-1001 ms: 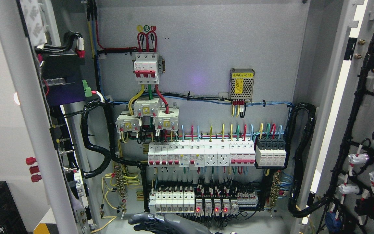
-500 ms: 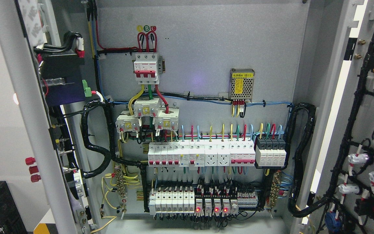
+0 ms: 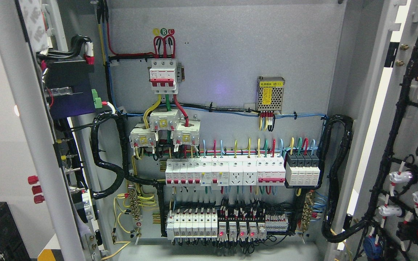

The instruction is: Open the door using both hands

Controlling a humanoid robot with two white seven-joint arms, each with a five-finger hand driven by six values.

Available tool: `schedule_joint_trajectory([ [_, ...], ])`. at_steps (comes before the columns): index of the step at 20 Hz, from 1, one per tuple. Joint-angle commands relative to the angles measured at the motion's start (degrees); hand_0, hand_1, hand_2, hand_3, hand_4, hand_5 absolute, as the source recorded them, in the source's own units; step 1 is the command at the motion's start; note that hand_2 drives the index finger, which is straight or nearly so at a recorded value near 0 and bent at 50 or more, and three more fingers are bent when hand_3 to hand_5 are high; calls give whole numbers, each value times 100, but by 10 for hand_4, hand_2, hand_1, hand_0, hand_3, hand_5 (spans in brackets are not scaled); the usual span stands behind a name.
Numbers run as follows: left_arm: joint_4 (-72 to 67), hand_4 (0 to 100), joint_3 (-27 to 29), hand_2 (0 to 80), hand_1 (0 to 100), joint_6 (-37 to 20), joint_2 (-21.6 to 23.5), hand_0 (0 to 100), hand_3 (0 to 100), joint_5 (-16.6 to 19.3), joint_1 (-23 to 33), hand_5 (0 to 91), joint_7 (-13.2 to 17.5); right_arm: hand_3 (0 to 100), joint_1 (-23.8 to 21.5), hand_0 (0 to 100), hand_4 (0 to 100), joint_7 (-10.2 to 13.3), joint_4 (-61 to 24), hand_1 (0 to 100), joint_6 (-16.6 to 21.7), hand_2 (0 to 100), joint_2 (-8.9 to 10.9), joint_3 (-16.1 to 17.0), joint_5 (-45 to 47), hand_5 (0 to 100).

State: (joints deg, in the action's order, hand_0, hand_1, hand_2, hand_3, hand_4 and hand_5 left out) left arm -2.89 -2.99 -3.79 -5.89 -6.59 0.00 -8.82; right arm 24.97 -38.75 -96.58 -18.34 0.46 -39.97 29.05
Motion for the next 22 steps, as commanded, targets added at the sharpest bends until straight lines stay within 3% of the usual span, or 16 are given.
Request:
schedule_joint_trajectory([
  [1,-1,0,0,0,0,1,0,0,0,0,53,0,3,0,34,191,0,-10,-37,0,-134,0,-503,-239,5,0],
  [8,-1,0,0,0,0,1,0,0,0,0,53,0,3,0,192,191,0,-10,411,0,-179,0,-828,-160,-4,0],
  [22,8,0,0,0,0,1,0,0,0,0,53,0,3,0,447,191,0,183,632,0,-152,0,-864,-186,-13,0],
])
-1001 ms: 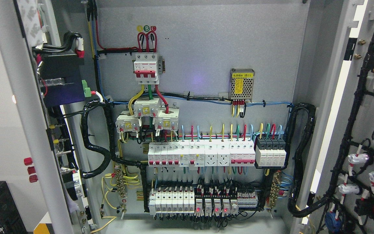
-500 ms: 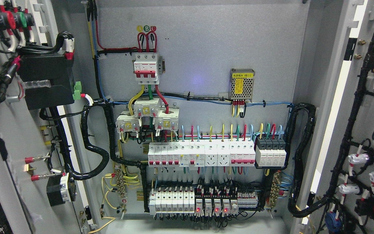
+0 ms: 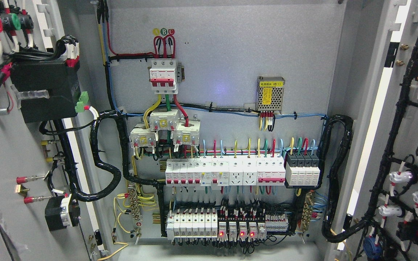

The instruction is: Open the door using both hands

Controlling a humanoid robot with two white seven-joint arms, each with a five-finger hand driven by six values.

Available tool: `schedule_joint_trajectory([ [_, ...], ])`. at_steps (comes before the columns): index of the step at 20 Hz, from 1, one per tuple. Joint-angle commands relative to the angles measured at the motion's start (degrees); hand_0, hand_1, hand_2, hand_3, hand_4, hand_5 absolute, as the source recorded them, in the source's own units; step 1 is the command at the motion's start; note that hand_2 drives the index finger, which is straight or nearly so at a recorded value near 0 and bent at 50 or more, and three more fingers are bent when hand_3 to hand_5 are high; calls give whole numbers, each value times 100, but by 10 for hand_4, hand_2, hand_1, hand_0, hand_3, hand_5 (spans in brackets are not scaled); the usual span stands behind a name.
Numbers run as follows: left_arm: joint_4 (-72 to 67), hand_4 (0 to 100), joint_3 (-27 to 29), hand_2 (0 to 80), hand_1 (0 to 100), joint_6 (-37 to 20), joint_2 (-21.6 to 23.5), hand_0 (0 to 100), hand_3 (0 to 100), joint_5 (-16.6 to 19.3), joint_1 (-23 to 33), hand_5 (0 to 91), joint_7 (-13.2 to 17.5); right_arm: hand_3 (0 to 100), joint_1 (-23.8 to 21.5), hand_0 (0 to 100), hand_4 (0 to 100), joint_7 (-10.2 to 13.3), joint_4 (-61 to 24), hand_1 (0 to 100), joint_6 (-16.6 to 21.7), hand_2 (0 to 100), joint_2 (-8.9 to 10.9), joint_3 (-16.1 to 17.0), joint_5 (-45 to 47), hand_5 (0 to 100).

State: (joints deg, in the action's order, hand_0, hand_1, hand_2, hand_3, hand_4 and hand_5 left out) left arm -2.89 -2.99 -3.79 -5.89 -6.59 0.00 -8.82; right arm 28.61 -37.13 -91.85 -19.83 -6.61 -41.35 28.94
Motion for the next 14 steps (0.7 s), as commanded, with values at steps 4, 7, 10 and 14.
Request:
schedule_joint_trajectory([
  [4,-1,0,0,0,0,1,0,0,0,0,53,0,3,0,153,191,0,22,167,0,-12,0,-165,-84,-3,0],
  [7,-1,0,0,0,0,1,0,0,0,0,53,0,3,0,215,191,0,22,167,0,-12,0,-165,-163,-3,0],
  [10,-1,0,0,0,0,1,0,0,0,0,53,0,3,0,258,191,0,22,158,0,-12,0,-165,-242,-3,0],
  [14,-1,0,0,0,0,1,0,0,0,0,53,0,3,0,259,191,0,22,150,0,23,0,-156,-278,-56,0],
])
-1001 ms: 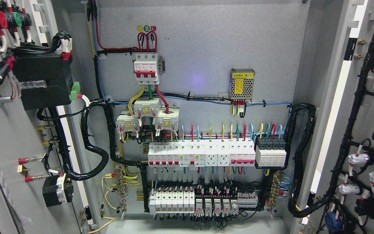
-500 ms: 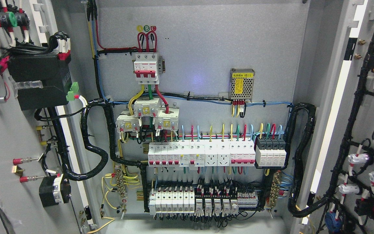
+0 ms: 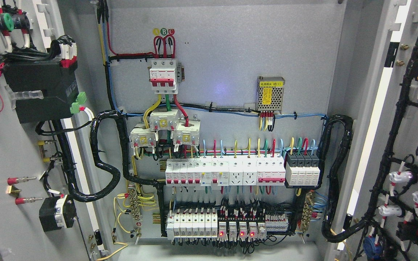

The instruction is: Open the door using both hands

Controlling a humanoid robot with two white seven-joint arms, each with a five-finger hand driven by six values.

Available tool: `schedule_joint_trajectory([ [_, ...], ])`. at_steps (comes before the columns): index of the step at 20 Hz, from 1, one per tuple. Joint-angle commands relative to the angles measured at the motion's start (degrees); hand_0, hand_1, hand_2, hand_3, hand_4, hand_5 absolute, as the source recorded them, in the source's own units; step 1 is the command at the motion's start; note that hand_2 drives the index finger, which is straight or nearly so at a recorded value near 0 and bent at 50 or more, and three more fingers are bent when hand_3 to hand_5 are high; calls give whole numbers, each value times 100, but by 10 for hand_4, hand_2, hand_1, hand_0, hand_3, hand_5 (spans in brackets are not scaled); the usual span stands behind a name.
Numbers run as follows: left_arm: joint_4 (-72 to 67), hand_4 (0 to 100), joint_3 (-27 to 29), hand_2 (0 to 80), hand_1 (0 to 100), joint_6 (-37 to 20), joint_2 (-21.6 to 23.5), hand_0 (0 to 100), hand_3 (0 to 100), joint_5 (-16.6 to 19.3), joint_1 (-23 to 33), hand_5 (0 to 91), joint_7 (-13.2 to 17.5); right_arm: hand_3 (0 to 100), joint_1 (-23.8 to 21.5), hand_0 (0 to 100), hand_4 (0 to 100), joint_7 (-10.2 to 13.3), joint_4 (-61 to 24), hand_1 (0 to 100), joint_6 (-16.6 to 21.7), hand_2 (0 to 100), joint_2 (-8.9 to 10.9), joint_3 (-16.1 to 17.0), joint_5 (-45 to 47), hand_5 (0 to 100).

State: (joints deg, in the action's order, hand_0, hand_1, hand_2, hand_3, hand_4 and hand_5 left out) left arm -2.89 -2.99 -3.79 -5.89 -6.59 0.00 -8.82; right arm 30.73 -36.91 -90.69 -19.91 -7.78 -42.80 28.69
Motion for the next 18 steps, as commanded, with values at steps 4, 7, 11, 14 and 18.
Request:
schedule_joint_trajectory([
  [4,-1,0,0,0,0,1,0,0,0,0,53,0,3,0,-32,191,0,-1,-71,0,75,0,66,192,-30,0],
  [7,-1,0,0,0,0,1,0,0,0,0,53,0,3,0,-207,191,0,-1,-80,0,583,0,346,667,-21,0],
  [11,-1,0,0,0,0,1,0,0,0,0,53,0,3,0,-532,191,0,-1,-80,0,1375,0,1093,773,5,0],
  [14,-1,0,0,0,0,1,0,0,0,0,53,0,3,0,-892,191,0,17,-185,0,1473,0,1262,1018,-30,0],
  [18,-1,0,0,0,0,1,0,0,0,0,53,0,3,0,-1464,191,0,411,-317,0,1473,0,1297,1405,-39,0],
])
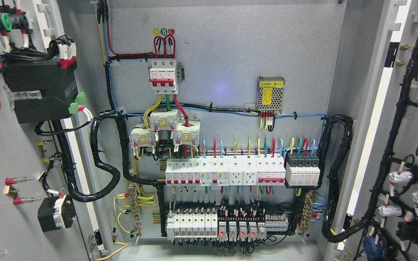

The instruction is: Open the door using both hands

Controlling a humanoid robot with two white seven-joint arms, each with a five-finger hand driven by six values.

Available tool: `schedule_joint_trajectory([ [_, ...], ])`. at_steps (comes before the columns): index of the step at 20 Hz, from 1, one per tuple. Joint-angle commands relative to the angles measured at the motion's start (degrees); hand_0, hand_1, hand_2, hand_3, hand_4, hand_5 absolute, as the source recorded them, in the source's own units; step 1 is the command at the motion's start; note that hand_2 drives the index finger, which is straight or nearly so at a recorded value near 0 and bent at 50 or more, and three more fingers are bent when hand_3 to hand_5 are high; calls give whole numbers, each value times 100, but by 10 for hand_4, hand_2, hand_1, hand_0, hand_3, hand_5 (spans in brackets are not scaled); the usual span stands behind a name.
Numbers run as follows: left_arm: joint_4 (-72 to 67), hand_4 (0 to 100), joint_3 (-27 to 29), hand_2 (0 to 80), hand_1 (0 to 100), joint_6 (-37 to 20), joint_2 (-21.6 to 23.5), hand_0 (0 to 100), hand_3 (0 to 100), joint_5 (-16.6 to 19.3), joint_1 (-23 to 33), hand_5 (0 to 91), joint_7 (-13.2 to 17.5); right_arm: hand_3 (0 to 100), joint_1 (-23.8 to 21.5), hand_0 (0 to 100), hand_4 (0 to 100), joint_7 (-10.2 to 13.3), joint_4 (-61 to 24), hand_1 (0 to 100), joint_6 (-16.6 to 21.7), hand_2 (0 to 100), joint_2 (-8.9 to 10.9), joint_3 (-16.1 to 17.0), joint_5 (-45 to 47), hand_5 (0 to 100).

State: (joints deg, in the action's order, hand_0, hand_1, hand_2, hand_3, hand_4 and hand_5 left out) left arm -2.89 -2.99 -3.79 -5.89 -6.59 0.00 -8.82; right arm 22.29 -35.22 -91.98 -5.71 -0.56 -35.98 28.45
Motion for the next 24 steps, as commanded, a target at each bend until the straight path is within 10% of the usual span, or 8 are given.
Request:
schedule_joint_trajectory([
  [1,-1,0,0,0,0,1,0,0,0,0,53,0,3,0,-734,191,0,392,-232,0,79,0,592,837,-15,0],
  [9,-1,0,0,0,0,1,0,0,0,0,53,0,3,0,-1577,191,0,1508,-628,0,1167,0,1004,1497,-15,0],
  [24,595,0,-53,0,0,1,70,0,0,9,158,0,12,0,-3204,191,0,1492,-1788,0,2293,0,2033,2798,20,0],
])
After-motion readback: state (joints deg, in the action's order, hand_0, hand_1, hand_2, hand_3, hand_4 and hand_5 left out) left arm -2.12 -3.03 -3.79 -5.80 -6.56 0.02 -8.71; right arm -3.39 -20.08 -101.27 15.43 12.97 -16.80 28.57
